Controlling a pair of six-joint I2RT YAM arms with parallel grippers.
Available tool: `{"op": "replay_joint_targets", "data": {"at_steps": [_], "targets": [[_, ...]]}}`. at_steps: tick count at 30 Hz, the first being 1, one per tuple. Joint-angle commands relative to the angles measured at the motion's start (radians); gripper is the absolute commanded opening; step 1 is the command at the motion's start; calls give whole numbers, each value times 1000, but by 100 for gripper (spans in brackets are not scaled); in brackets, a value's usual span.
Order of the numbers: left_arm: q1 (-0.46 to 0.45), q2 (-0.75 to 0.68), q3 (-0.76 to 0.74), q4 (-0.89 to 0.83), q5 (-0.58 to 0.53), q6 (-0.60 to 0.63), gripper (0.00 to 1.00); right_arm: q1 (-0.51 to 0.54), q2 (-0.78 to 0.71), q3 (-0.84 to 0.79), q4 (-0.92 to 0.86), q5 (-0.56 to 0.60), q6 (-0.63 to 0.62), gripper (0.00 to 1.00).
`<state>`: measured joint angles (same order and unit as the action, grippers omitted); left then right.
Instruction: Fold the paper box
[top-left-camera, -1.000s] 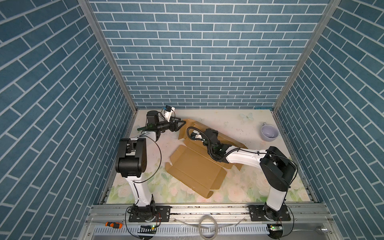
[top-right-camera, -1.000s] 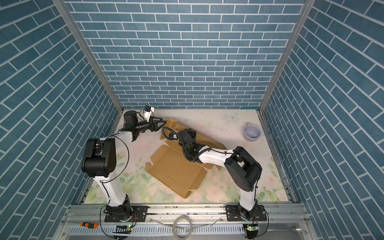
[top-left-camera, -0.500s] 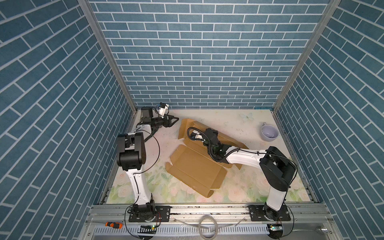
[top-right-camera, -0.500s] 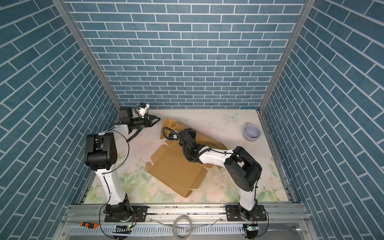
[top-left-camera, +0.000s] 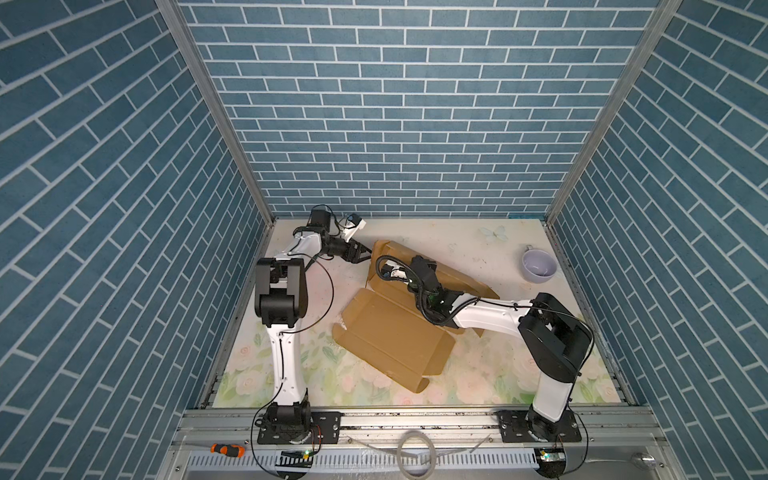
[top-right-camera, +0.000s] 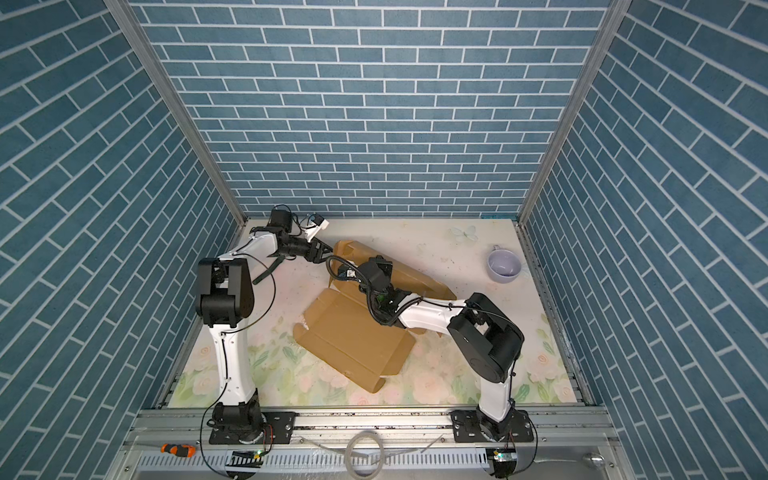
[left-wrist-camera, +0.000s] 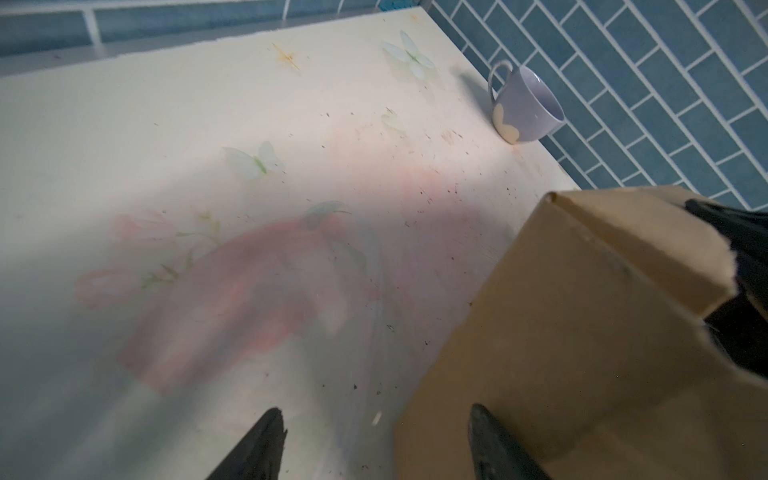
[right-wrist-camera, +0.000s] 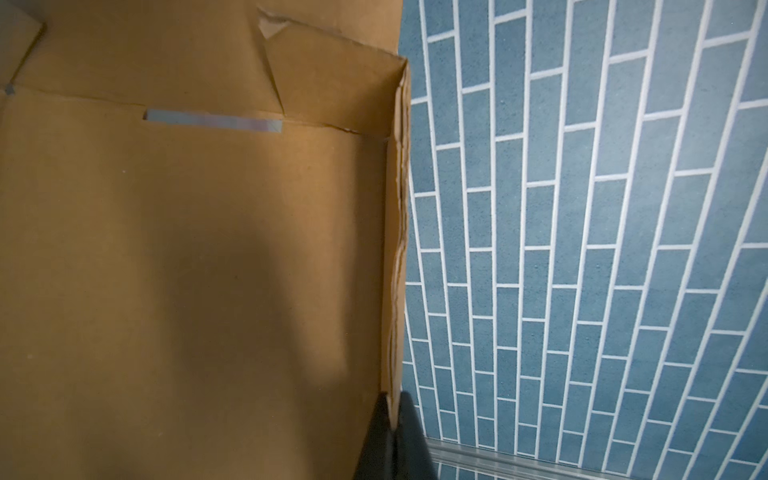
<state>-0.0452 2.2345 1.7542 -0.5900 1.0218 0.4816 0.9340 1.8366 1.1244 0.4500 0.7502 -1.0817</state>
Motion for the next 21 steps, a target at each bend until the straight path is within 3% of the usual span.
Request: {"op": "replay_joint_targets", "data": {"at_steps": [1, 9, 21], "targets": [[10, -14, -12, -101, 32, 103, 72, -8, 0, -27, 44, -3, -31, 0], [3, -100, -95, -91, 50, 148, 76, -7, 5, -20, 44, -1, -32, 0], [-40, -100, -58, -150, -3, 204, 78, -8, 6, -12, 27, -8, -13, 0]]}}
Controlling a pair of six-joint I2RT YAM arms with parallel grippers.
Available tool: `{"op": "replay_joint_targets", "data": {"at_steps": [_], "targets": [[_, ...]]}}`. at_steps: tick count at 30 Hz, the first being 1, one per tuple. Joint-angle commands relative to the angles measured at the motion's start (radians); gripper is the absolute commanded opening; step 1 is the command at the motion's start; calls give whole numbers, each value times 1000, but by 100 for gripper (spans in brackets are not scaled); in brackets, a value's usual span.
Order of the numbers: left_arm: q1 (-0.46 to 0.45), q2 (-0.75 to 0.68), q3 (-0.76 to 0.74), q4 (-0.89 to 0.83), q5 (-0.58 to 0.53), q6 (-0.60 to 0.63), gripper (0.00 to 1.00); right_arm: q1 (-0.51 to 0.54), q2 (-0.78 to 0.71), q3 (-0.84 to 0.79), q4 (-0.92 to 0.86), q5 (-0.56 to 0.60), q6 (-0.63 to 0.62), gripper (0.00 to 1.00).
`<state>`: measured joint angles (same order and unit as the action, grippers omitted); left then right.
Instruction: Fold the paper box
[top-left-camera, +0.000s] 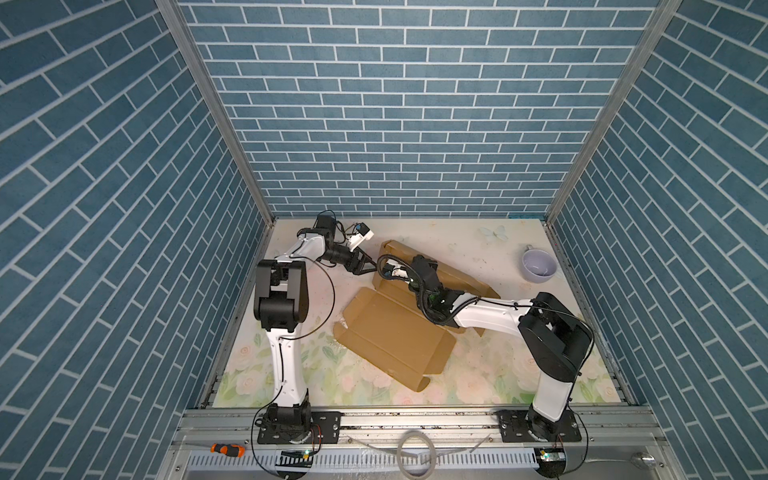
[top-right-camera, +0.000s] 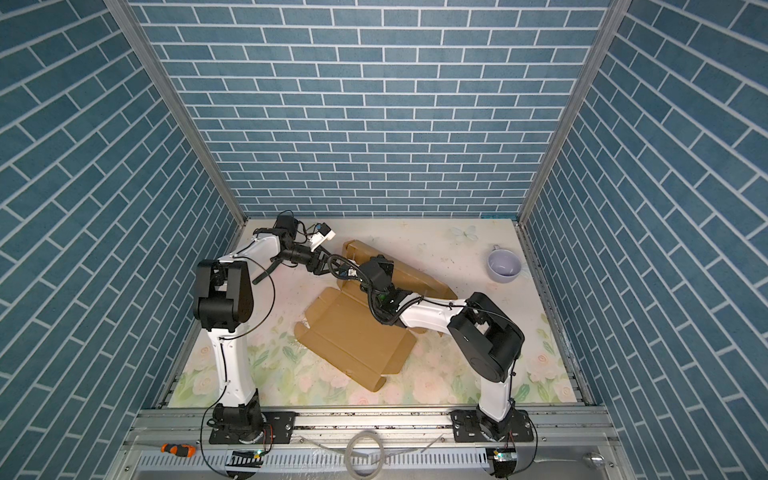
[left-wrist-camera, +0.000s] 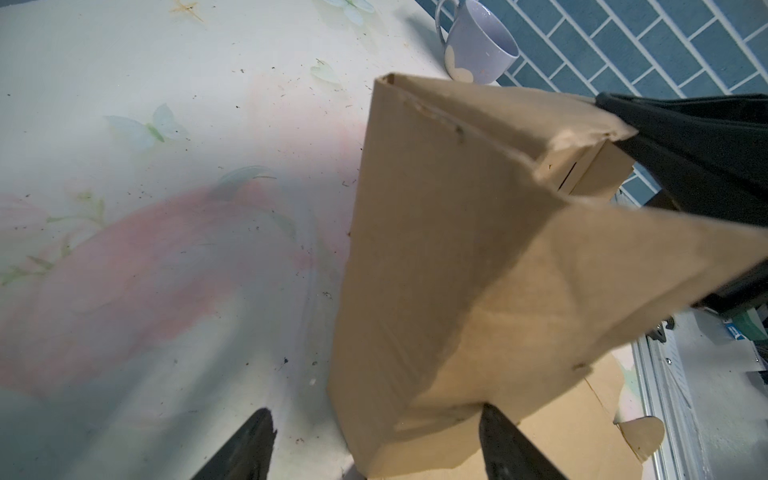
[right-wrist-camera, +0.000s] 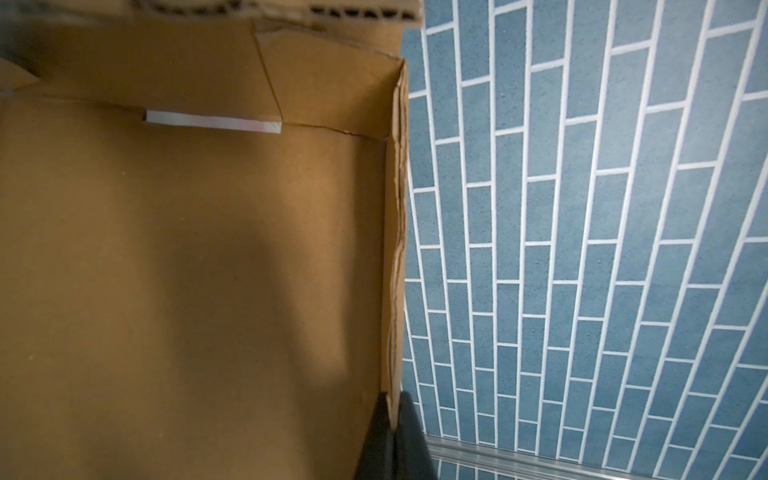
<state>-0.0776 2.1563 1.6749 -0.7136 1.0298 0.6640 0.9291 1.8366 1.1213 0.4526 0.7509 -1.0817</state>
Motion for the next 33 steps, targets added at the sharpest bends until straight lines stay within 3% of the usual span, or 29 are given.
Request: {"op": "replay_joint_targets", "data": {"at_steps": [1, 8, 14, 21, 27, 33], "targets": [[-15, -17, 34, -31, -20, 20, 78, -2, 7, -6, 24, -9, -12, 0], [-50, -17, 40, 41, -29, -62, 71, -4, 12, 5, 12, -14, 8, 0], [-73, -4, 59, 57, -101, -107, 59, -5, -4, 8, 10, -18, 14, 0], [-102, -42, -14, 198, -225, -191, 66, -4, -32, 27, -61, -36, 49, 0], [-109, -32, -2, 212, -287, -227, 59, 2, -55, 38, -90, -37, 55, 0], [-113, -93, -109, 383, -220, -256, 56, 10, -70, 60, -140, -49, 76, 0]]}}
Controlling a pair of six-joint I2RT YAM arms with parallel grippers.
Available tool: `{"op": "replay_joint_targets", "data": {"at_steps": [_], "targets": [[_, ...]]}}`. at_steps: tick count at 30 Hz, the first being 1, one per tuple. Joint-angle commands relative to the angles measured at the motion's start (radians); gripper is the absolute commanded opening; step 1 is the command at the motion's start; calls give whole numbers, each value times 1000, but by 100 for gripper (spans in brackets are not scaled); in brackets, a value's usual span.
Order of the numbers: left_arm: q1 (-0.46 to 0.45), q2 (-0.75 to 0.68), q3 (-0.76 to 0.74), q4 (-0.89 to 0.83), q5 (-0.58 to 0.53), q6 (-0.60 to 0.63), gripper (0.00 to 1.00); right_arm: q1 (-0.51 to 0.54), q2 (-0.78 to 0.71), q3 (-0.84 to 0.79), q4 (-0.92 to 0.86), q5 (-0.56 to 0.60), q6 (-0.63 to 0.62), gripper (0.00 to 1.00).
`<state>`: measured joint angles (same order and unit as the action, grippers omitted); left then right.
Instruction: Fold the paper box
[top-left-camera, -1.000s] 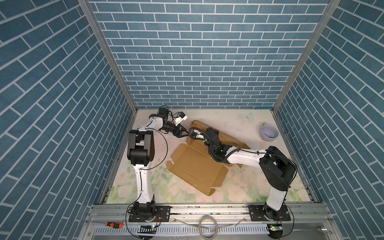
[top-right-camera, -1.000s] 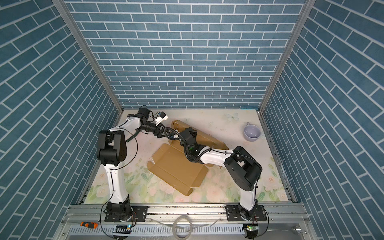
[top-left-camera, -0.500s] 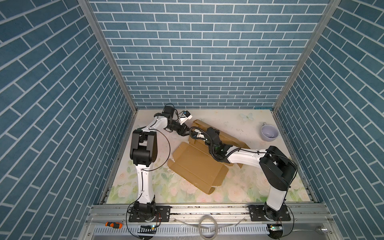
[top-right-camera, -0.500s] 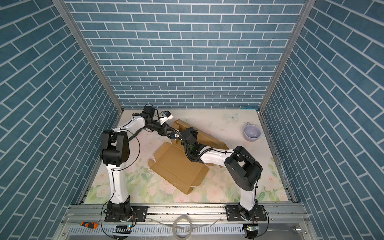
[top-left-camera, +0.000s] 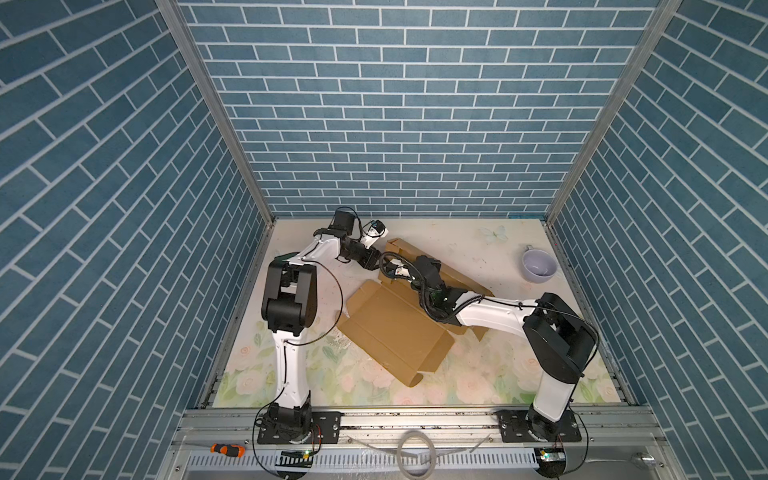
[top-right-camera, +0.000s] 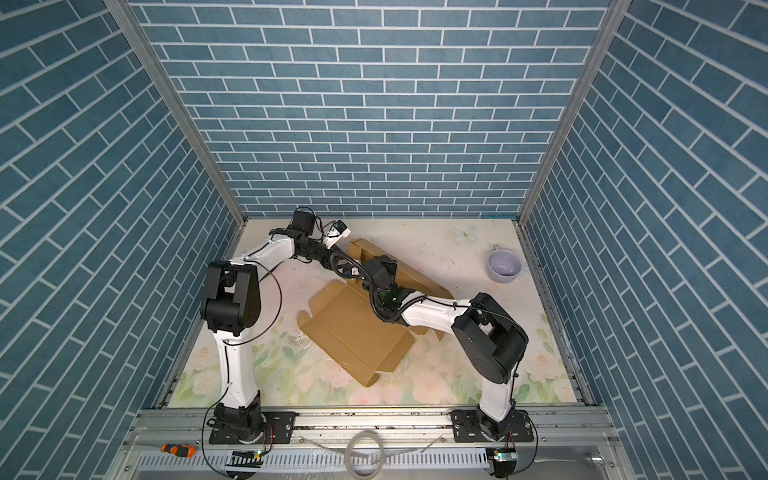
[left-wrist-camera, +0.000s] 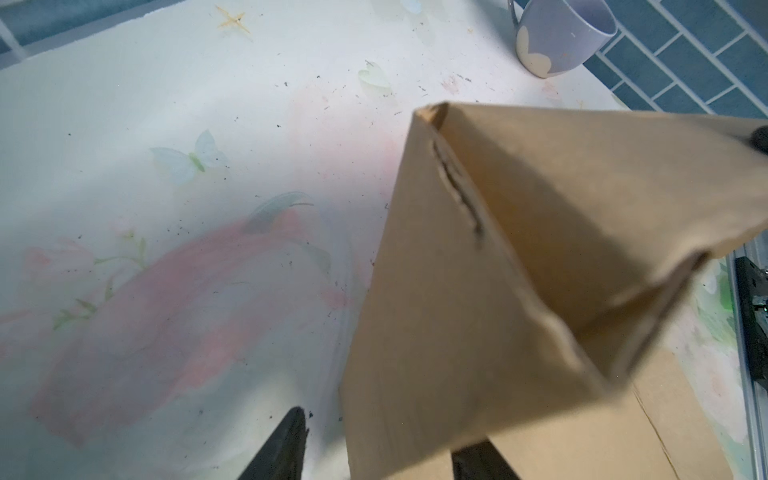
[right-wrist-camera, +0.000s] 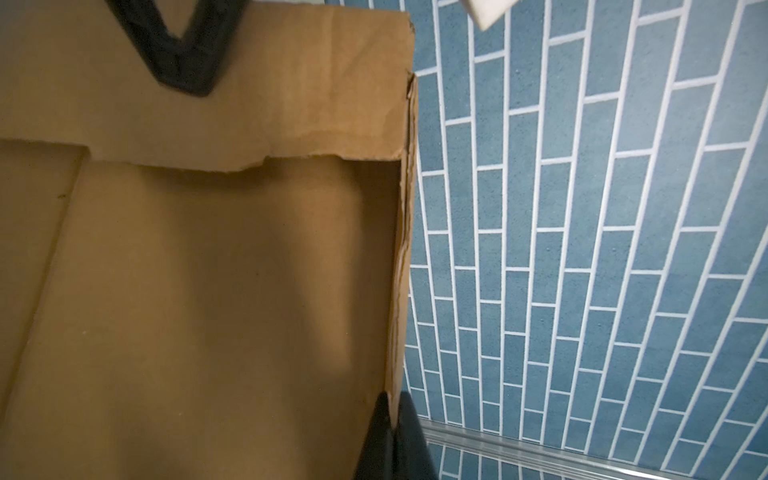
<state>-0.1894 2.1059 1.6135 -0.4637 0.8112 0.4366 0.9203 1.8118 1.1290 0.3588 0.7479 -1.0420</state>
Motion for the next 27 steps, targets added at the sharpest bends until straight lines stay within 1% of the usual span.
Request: {"op": "replay_joint_targets", "data": {"at_steps": [1, 4, 8, 11, 15, 18, 20, 22, 24, 27], "targets": [[-2, -56, -73, 176, 3, -41, 56, 17, -48, 54, -52, -50, 40, 0], [-2, -76, -118, 256, 26, -62, 58, 15, -49, 52, -70, -55, 49, 0], [-4, -107, -200, 423, 35, -125, 56, 14, -46, 49, -72, -59, 55, 0], [-5, -122, -284, 592, 46, -183, 51, 9, -44, 54, -78, -63, 56, 0], [-7, -113, -354, 746, 55, -263, 45, 9, -43, 58, -85, -67, 54, 0], [-10, -123, -427, 896, 18, -321, 45, 9, -43, 61, -90, -64, 53, 0], [-17, -134, -471, 974, -23, -334, 54, 11, -42, 64, -91, -61, 53, 0], [-29, -142, -500, 1010, -59, -325, 57, 11, -40, 68, -93, -55, 51, 0], [-43, -150, -522, 1031, -102, -310, 57, 11, -39, 71, -93, -55, 48, 0], [-53, -158, -570, 1118, -158, -312, 53, 11, -36, 74, -93, -53, 48, 0]]}}
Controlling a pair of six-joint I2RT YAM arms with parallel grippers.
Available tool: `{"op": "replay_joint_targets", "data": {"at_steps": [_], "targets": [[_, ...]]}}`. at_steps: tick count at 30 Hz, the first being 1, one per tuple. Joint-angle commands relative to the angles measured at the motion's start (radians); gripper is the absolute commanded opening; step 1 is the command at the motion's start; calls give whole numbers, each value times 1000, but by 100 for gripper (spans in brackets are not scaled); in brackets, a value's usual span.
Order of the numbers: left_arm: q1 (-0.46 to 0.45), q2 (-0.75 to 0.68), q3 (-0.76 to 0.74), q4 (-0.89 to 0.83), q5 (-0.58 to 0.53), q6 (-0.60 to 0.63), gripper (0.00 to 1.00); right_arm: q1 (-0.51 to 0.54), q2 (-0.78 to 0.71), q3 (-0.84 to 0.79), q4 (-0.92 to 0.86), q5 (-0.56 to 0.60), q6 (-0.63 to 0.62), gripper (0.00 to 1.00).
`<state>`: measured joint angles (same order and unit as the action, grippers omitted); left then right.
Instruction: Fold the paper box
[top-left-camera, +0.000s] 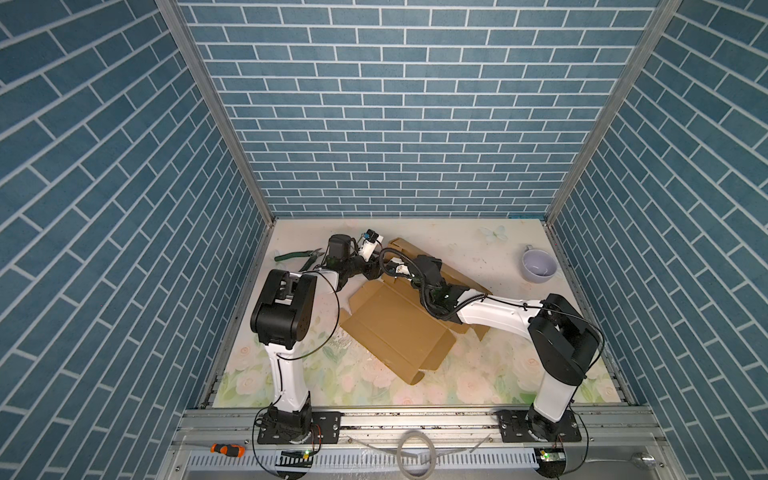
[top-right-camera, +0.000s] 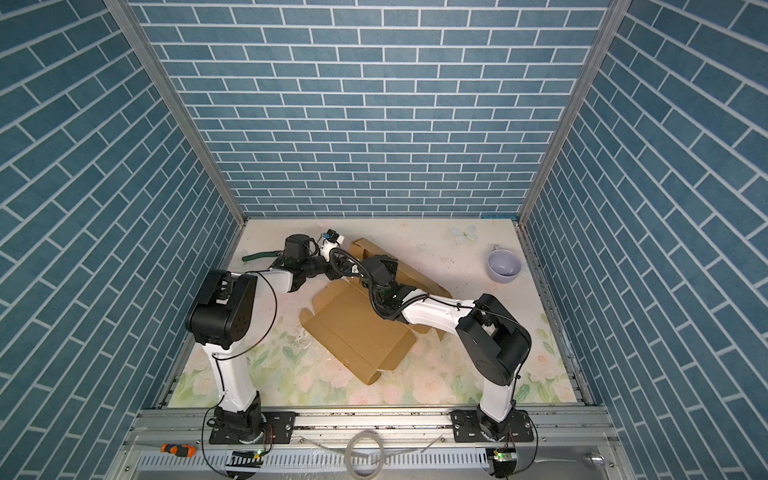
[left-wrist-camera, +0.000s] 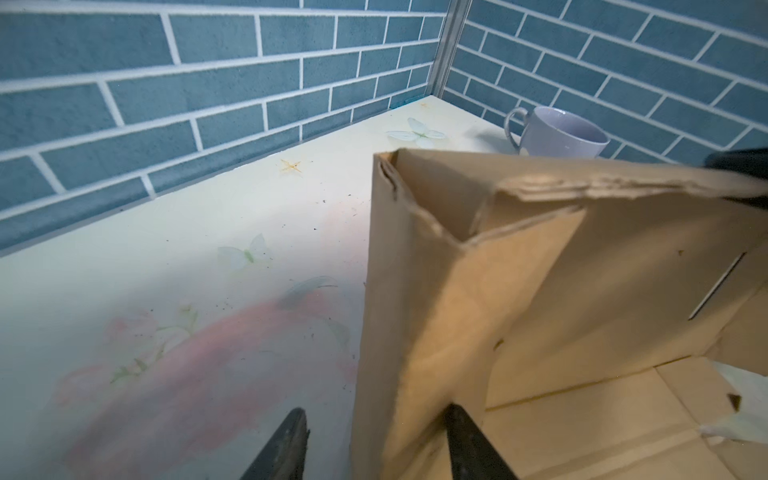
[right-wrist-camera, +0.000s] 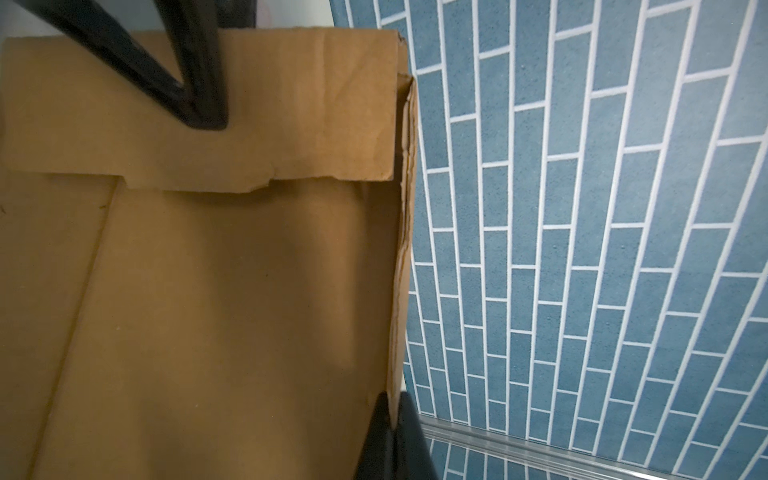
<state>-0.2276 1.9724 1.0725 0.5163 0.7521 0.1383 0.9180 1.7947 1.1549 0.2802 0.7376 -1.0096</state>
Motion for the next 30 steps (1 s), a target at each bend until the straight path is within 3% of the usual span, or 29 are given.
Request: {"op": "replay_joint_targets", "data": {"at_steps": [1, 5, 10, 15, 23, 30], "targets": [[-15, -24, -42, 170, -110, -22, 52, 13, -17, 48, -15, -43, 17, 0], [-15, -10, -45, 202, -88, -35, 53, 13, -15, 46, -14, -40, 16, 0], [-15, 12, -20, 204, 10, -59, 63, 13, -17, 45, -12, -40, 16, 0], [-28, 31, 18, 150, 34, -44, 55, 13, -14, 45, -11, -40, 16, 0], [-30, 51, 91, 25, 99, -16, 52, 17, -6, 54, -3, -39, 5, 0], [-31, 23, 42, 53, 56, 0, 40, 51, 13, 52, 40, 4, -22, 0]]}}
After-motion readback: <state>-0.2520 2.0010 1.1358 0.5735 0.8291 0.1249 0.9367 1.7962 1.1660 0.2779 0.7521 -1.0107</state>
